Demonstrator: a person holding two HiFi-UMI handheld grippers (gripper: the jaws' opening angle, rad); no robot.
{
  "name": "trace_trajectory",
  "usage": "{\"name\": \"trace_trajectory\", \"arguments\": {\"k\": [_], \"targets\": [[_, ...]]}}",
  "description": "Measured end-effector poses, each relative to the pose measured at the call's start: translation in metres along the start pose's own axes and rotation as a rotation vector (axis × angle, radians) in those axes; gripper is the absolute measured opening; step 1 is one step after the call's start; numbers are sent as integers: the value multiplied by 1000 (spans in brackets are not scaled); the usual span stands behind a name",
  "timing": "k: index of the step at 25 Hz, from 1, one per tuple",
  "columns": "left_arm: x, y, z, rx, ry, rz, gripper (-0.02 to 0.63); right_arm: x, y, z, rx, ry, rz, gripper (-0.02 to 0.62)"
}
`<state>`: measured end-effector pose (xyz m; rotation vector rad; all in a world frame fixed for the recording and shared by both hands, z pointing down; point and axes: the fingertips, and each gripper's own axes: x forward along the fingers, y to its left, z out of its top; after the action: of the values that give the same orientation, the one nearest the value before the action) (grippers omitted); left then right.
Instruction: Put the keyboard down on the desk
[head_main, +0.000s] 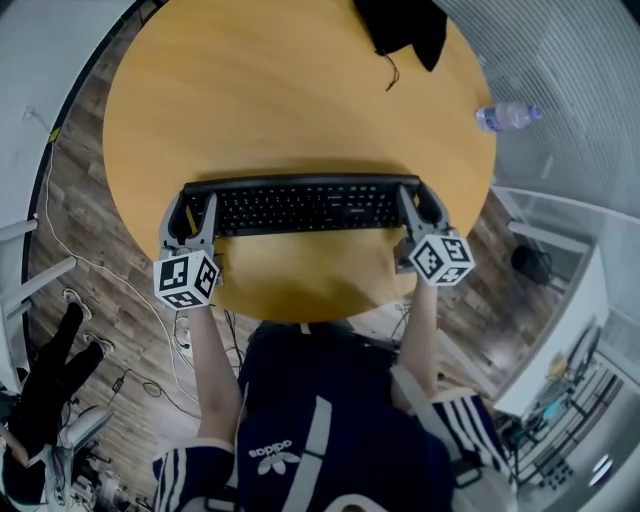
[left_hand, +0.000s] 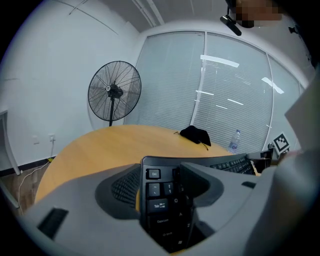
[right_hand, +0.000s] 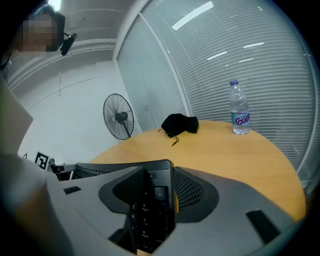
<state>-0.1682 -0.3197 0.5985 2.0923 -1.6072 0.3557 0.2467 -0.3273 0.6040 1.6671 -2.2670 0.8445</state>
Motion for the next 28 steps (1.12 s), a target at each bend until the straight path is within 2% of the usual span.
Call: {"name": "trace_trajectory", "arguments": {"k": [14, 24, 28], "targets": [[27, 11, -27, -29, 128, 14, 238, 31, -16, -23, 45, 139, -52, 175], [37, 12, -40, -35, 223, 38, 239, 39, -28, -42, 62, 204, -81, 175], [37, 12, -40, -40, 234, 37, 239, 39, -29, -43, 59, 208, -87, 175]]}}
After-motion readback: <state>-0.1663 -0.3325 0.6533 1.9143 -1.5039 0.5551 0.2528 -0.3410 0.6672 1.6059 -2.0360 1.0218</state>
